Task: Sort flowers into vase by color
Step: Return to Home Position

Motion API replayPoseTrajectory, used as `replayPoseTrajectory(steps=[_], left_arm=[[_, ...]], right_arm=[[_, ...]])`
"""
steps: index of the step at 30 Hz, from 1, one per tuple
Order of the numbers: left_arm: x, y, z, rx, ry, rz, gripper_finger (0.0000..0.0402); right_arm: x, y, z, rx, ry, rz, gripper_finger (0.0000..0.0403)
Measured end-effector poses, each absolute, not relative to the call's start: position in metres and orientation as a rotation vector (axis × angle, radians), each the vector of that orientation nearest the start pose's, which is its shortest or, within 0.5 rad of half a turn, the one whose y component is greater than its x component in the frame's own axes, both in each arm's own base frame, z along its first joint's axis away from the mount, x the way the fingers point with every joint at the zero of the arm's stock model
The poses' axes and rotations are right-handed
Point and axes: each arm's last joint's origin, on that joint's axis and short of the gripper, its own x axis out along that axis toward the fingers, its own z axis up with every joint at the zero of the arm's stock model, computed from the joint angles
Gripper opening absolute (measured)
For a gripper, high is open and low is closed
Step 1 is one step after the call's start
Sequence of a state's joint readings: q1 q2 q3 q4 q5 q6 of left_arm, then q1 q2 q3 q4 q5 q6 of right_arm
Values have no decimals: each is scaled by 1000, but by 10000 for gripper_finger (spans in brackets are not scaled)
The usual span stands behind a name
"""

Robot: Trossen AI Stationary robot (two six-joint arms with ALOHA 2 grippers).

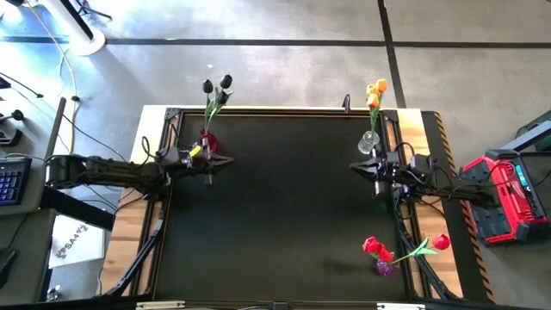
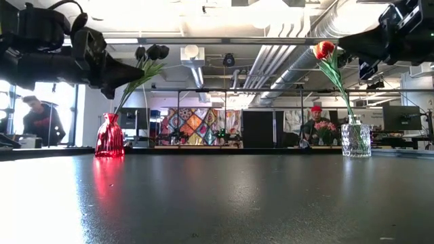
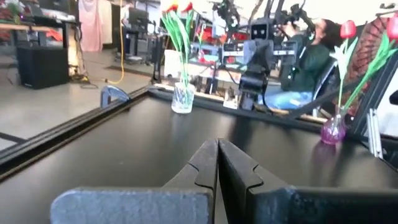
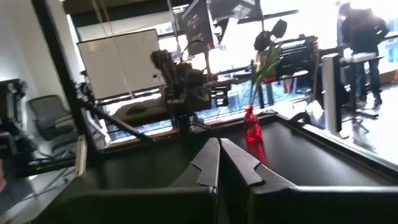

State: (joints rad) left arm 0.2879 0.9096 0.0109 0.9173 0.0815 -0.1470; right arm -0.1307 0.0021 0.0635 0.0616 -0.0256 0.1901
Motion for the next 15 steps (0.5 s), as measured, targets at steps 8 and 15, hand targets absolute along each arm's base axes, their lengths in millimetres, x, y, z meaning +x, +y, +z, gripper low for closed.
replayPoseTrajectory(steps=[8, 15], left_arm=[[139, 52, 164, -109, -51, 222, 0], [133, 60, 164, -118, -36, 248, 0]], right_arm=[[93, -12, 188, 170, -171, -116, 0], [94, -14, 190, 166, -256, -155, 0]])
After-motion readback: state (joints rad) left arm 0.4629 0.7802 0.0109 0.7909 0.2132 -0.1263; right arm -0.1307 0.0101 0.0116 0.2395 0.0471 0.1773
